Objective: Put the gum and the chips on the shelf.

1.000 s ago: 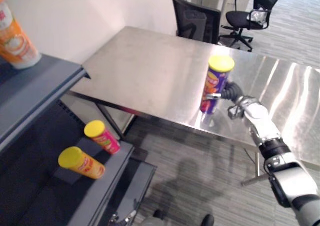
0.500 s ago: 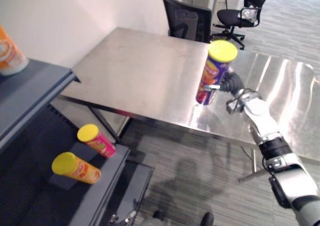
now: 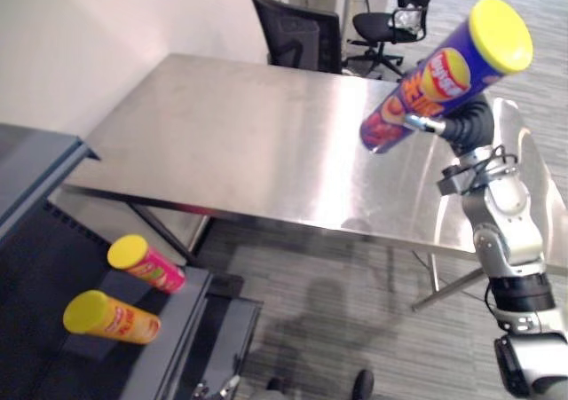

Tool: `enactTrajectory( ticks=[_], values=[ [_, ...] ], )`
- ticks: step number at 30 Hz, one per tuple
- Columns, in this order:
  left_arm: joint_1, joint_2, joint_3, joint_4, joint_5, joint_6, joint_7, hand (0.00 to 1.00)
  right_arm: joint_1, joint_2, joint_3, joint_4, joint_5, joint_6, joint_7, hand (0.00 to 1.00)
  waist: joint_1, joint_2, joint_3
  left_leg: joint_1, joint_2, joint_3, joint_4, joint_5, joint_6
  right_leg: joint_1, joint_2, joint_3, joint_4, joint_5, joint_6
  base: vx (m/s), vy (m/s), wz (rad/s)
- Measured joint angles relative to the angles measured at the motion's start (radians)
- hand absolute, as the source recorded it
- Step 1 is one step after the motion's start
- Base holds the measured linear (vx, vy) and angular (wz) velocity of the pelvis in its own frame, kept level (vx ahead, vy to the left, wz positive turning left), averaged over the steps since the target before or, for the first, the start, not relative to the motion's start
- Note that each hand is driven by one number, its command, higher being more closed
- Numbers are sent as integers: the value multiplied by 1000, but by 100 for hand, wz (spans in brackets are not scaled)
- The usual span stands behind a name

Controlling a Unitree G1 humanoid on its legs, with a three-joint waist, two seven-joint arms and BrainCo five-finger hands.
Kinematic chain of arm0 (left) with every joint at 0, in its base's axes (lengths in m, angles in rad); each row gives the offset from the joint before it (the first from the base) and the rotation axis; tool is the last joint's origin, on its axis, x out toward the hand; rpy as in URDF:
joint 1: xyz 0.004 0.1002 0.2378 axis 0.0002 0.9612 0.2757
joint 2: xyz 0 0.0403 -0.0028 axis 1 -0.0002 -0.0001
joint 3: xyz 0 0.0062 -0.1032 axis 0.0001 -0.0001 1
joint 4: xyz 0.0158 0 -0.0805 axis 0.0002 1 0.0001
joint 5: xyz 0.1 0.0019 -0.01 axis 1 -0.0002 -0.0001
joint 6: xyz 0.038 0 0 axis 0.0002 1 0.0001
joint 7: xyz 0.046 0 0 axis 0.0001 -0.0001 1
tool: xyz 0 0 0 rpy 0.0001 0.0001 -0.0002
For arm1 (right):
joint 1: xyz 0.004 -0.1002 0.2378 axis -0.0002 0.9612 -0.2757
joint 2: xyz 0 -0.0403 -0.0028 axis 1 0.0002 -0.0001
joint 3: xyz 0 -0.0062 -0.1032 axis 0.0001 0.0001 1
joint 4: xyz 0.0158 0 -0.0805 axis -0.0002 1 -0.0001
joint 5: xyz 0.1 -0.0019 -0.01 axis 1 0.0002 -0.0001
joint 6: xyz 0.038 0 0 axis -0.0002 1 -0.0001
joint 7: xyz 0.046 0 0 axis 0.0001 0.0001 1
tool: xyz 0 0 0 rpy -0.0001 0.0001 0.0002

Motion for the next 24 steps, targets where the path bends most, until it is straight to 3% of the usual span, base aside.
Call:
enactTrajectory(
  ticks=[3,14,16,18,19,20,21,22,23,24],
  values=[
    [0,0,0,0,0,1,3,0,93,-4,-23,-53,1,18,12,100,1,-1,-42,-14,0,-2,1,0,0,-11,0,-1,1,-1,-1,0,0,0],
    [-2,-13,29,1,-4,-2,32,0,182,0,-68,-100,37,23,14,100,3,5,-48,-47,14,-43,51,-1,-2,-19,4,-36,58,-28,-25,-37,-14,10],
    [-3,-19,39,5,-12,-14,36,0,181,15,-63,-99,36,23,15,100,11,10,-44,-82,21,-64,95,-7,-11,-28,9,-56,76,-39,-34,-70,-47,37],
    [-1,-36,57,20,-21,-22,39,0,178,26,-25,-90,36,22,15,100,38,25,-25,-111,40,-83,152,-24,-20,-27,26,-71,98,-62,-49,-114,-75,23],
    [2,-44,64,20,-23,-23,41,0,177,28,-16,-87,36,22,19,100,43,31,-18,-116,45,-83,161,-31,-14,-27,30,-74,109,-72,-49,-147,-86,27],
    [10,-58,77,21,-44,-23,43,0,178,34,-3,-84,36,22,30,100,53,46,-9,-120,65,-61,171,-58,25,-23,37,-86,131,-91,-48,-125,-101,40],
    [25,-63,84,21,-60,-23,45,0,178,46,8,-84,36,20,37,100,58,58,-3,-120,102,29,170,-65,88,-21,47,-81,137,-99,-59,-98,-87,57],
    [28,-65,89,22,-61,-23,45,0,178,43,7,-85,36,16,41,100,53,48,-8,-119,121,74,163,-59,115,-10,50,-90,123,-98,-60,-58,-143,86],
    [31,-64,102,29,-61,-23,46,0,177,39,-6,-85,36,4,44,100,38,43,-17,-119,154,177,125,-51,129,-2,48,-142,94,-91,-71,-16,-62,123],
    [18,-72,110,39,-58,-24,45,0,175,34,-45,-85,36,-20,44,100,27,40,-20,-156,202,289,211,-51,118,-12,23,-212,95,-88,-93,-21,-51,127]
  ],
)
